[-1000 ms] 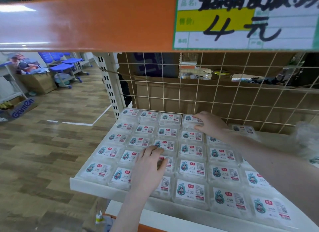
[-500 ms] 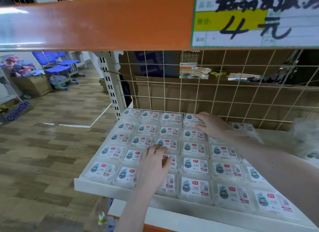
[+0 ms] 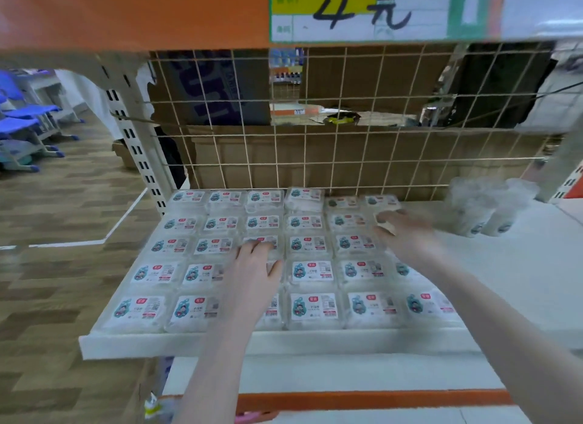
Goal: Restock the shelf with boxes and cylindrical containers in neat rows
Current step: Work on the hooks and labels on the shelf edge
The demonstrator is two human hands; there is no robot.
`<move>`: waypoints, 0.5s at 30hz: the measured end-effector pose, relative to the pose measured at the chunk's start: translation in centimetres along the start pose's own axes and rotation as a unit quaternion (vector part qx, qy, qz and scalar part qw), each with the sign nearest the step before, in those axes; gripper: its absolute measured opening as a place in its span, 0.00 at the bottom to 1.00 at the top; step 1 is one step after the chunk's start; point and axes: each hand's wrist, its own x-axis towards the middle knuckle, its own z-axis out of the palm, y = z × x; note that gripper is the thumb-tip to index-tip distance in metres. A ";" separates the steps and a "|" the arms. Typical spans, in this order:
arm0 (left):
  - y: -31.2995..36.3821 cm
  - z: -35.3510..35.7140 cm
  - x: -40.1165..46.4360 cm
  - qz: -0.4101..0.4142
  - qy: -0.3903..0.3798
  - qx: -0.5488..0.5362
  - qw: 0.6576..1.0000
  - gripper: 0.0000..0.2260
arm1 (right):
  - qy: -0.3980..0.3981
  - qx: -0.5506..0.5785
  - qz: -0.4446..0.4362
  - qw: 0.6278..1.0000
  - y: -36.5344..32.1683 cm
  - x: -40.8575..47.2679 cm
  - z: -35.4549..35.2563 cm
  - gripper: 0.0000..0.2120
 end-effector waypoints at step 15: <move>19.0 5.0 -4.2 0.078 -0.047 -0.020 0.996 0.19 | 0.185 0.010 0.116 0.976 16.7 -15.4 -7.2 0.16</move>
